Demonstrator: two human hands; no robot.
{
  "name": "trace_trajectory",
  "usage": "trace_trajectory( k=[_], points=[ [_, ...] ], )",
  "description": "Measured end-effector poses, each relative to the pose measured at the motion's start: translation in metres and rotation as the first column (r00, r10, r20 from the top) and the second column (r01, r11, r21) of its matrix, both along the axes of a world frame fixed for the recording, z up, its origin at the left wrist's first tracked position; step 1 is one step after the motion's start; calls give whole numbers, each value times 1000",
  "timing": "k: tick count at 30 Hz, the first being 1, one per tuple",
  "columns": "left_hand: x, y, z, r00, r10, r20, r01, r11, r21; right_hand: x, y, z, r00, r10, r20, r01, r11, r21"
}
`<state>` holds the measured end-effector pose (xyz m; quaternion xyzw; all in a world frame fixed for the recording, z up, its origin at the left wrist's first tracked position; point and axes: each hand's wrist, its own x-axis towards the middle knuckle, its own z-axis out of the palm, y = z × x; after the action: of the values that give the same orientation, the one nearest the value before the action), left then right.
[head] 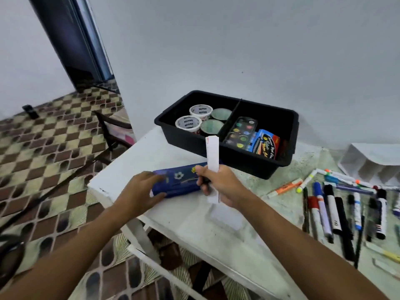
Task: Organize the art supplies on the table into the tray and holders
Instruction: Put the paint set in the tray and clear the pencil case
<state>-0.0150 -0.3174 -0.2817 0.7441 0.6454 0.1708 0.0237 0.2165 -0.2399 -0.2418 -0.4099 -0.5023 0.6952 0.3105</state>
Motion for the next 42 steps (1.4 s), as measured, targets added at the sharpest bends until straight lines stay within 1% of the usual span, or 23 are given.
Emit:
trace_trajectory(
  k=[2,3,4,6,8,10,13,15,17,19,21,23,25,26,28,30,31,32,34,37,39,40,42],
  points=[
    [4,2,4,998,2,64,-4,999,46,-7,2,-3,999,0,-49,-3,998,-58],
    [5,4,5,998,-20,65,15,996,85,-10,2,-3,998,6,-68,-12,997,-76],
    [5,6,6,998,-54,28,51,991,123,-12,3,-3,997,13,-82,-20,996,-83],
    [6,12,10,989,-114,-97,128,980,154,-14,4,-1,993,26,-112,-34,997,-67],
    [6,21,12,981,-109,-161,136,976,169,-16,8,3,988,21,-152,-23,1000,-12],
    [9,28,16,993,-54,-107,72,984,165,-17,13,7,984,-4,-177,19,996,86],
    [16,37,18,998,9,56,-17,990,139,-18,22,11,978,-55,-200,104,964,245],
    [20,42,22,984,79,161,-93,992,81,-18,28,13,973,-81,-218,151,934,323],
    [23,48,25,972,114,204,-121,992,22,-20,31,15,974,-92,-208,169,905,390],
    [23,51,30,967,130,220,-125,991,-38,-23,31,17,987,-89,-137,144,868,476],
    [21,53,32,964,138,226,-120,989,-91,-29,26,19,997,-45,-66,75,829,554],
    [19,55,34,958,124,258,-90,986,-139,-37,22,18,999,45,7,-39,785,618],
    [20,56,39,947,98,307,-45,984,-174,-42,23,15,977,123,176,-212,678,703],
    [20,56,41,939,90,331,-27,981,-192,-44,27,13,944,144,297,-321,611,724],
    [17,57,42,915,81,396,9,975,-222,-42,39,10,817,126,563,-541,504,673],
    [13,56,40,910,90,405,24,963,-268,-36,50,7,623,13,782,-701,453,551],
    [10,55,40,914,102,392,19,956,-292,-33,54,4,531,-44,846,-747,446,492],
    [8,55,39,914,110,390,18,950,-310,-31,56,2,464,-81,882,-773,448,448],
    [7,52,38,906,99,412,41,947,-317,-28,55,4,386,-108,916,-795,466,390],
    [7,53,42,900,84,427,69,941,-332,-31,56,9,332,-120,936,-809,474,348],
    [5,54,43,897,86,433,75,937,-342,-31,55,12,348,-116,930,-799,483,359],
    [5,53,44,897,90,433,74,934,-349,-29,54,12,374,-100,922,-794,478,374],
    [3,50,45,891,105,443,70,930,-362,-24,48,13,460,-66,885,-790,425,442]
  ],
)
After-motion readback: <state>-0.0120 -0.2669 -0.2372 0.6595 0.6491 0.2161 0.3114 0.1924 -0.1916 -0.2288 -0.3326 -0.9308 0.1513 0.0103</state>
